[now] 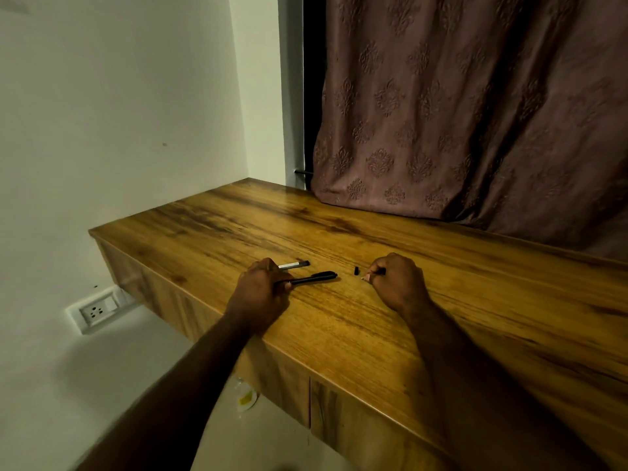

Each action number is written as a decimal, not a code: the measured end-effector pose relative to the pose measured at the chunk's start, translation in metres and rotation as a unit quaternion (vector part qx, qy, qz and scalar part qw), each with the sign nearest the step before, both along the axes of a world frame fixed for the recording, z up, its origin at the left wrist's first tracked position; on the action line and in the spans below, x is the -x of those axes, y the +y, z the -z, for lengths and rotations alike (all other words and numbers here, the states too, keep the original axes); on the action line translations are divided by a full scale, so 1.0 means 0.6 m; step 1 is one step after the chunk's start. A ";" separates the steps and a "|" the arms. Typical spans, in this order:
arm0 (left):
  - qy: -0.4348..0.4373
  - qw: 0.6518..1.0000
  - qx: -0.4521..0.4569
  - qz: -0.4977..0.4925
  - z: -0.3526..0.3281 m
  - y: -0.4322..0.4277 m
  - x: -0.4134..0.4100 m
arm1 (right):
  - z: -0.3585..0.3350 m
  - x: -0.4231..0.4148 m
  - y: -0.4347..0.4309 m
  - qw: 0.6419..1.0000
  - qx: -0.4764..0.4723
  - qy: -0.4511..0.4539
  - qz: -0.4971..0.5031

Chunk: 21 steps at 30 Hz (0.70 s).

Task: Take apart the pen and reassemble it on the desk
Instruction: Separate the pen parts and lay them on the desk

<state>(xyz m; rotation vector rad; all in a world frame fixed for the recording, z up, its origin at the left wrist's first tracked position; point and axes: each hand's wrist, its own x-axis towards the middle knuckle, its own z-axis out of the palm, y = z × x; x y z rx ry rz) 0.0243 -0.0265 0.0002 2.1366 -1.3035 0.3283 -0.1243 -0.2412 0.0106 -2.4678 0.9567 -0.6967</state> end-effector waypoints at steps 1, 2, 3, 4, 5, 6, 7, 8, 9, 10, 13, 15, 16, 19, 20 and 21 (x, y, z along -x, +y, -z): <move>-0.002 1.000 -0.005 0.002 -0.001 0.000 0.001 | -0.001 0.000 0.001 1.000 0.001 0.002 0.004; -0.003 1.000 -0.009 0.003 -0.002 0.000 0.001 | -0.002 0.000 0.002 1.000 0.001 0.006 0.008; -0.004 1.000 -0.012 0.002 -0.003 0.000 0.002 | -0.003 0.000 0.003 1.000 0.000 0.012 0.013; -0.004 1.000 -0.015 0.001 -0.003 0.000 0.002 | -0.003 0.000 0.003 1.000 -0.001 0.016 0.019; -0.003 1.000 -0.016 -0.001 -0.003 -0.001 0.003 | -0.004 0.000 0.003 1.000 -0.003 0.020 0.023; -0.003 1.000 -0.018 -0.001 -0.003 -0.001 0.002 | -0.004 0.001 0.003 0.999 -0.006 0.022 0.026; -0.001 1.000 -0.019 -0.001 -0.003 -0.001 0.002 | -0.005 0.001 0.003 0.999 -0.009 0.023 0.025; 0.001 1.000 -0.020 -0.002 -0.003 -0.001 0.002 | -0.004 0.002 0.003 0.999 -0.012 0.023 0.022; 0.003 1.000 -0.020 -0.002 -0.003 -0.001 0.001 | -0.004 0.002 0.003 0.999 -0.015 0.021 0.019; 0.005 1.000 -0.020 -0.002 -0.002 -0.001 0.000 | -0.004 0.003 0.003 1.000 -0.016 0.020 0.018; 0.005 1.000 -0.022 0.001 -0.003 -0.001 0.000 | -0.003 0.002 0.001 1.000 -0.015 0.018 0.020; 0.003 1.000 -0.024 0.000 -0.003 -0.001 0.001 | -0.002 0.000 0.001 1.000 -0.016 0.015 0.020; 0.002 1.000 -0.026 0.000 -0.003 -0.001 0.001 | -0.001 0.000 0.000 1.000 -0.016 0.016 0.019; 0.001 1.000 -0.030 0.000 -0.003 -0.001 0.002 | 0.002 0.004 -0.002 0.999 -0.028 -0.022 0.017; 0.002 0.999 -0.032 -0.001 -0.004 -0.001 0.002 | 0.001 0.005 -0.003 0.996 -0.044 -0.071 0.014; 0.004 0.999 -0.035 -0.001 -0.004 -0.001 0.002 | -0.001 0.008 -0.002 0.990 -0.060 -0.130 0.012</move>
